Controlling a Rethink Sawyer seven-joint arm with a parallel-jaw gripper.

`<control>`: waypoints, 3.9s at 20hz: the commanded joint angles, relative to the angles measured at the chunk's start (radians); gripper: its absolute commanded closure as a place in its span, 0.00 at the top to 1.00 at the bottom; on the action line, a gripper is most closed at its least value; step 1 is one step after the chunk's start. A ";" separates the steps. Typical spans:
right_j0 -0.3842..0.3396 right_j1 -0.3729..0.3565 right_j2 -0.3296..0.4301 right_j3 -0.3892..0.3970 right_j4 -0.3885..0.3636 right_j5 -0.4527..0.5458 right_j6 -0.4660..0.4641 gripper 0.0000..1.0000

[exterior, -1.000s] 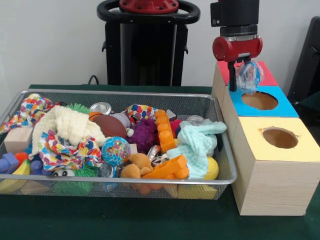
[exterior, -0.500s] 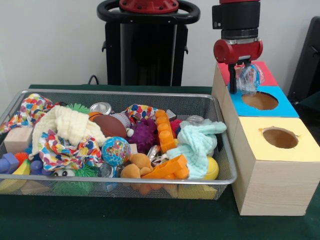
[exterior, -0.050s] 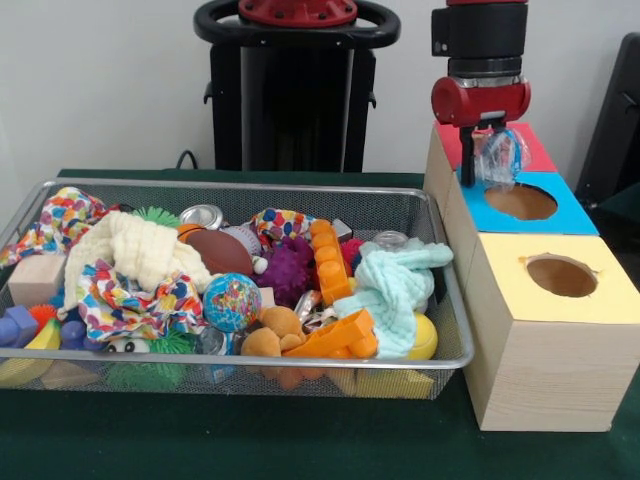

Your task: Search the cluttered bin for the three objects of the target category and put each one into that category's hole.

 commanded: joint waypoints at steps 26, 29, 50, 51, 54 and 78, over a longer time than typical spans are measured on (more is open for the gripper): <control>0.121 0.088 -0.072 -0.106 0.169 0.030 0.188 0.00; 0.138 0.092 -0.091 -0.117 0.172 0.031 0.186 0.00; 0.183 0.147 -0.134 -0.154 0.225 0.075 0.177 0.00; 0.178 0.145 -0.132 -0.152 0.223 0.075 0.175 0.00; 0.178 0.143 -0.130 -0.148 0.223 0.077 0.175 0.00; 0.176 0.141 -0.137 -0.142 0.217 0.107 0.162 1.00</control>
